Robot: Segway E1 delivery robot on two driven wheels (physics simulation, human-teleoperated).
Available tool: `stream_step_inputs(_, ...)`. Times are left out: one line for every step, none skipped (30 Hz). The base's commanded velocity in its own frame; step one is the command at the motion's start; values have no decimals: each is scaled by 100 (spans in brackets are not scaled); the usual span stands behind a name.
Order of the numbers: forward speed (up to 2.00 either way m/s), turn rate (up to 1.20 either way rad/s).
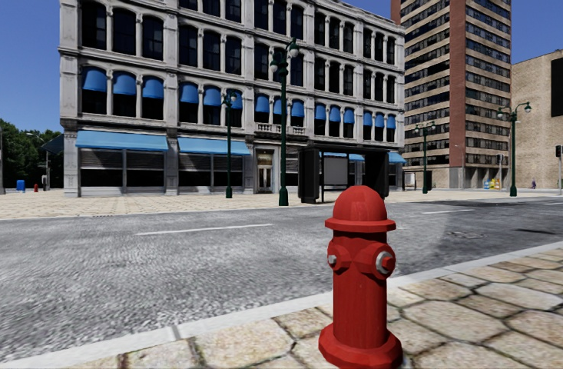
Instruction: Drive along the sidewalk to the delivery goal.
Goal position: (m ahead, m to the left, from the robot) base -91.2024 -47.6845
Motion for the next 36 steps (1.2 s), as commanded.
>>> stream_step_inputs(-61,0)
stream_step_inputs(-68,0)
stream_step_inputs(-68,0)
stream_step_inputs(-77,0)
stream_step_inputs(-80,-1)
stream_step_inputs(-81,-12)
stream_step_inputs(-81,-18)
stream_step_inputs(-81,-28)
stream_step_inputs(-81,-28)
stream_step_inputs(-81,-32)
stream_step_inputs(-81,-33)
stream_step_inputs(-81,-36)
stream_step_inputs(-81,-36)
stream_step_inputs(-81,-38)
stream_step_inputs(-81,-40)
stream_step_inputs(-81,-41)
stream_step_inputs(-81,-41)
stream_step_inputs(-81,-41)
stream_step_inputs(-81,-41)
stream_step_inputs(-81,-41)
stream_step_inputs(-81,-41)
stream_step_inputs(-81,-41)
stream_step_inputs(-81,-41)
stream_step_inputs(-81,-41)
stream_step_inputs(-81,-41)
stream_step_inputs(-81,-41)
stream_step_inputs(-81,-41)
stream_step_inputs(-81,-41)
stream_step_inputs(-81,-41)
stream_step_inputs(-81,-41)
stream_step_inputs(-81,-41)
stream_step_inputs(-81,-41)
stream_step_inputs(-81,-41)
stream_step_inputs(-81,-41)
stream_step_inputs(-76,-41)
stream_step_inputs(-3,-30)
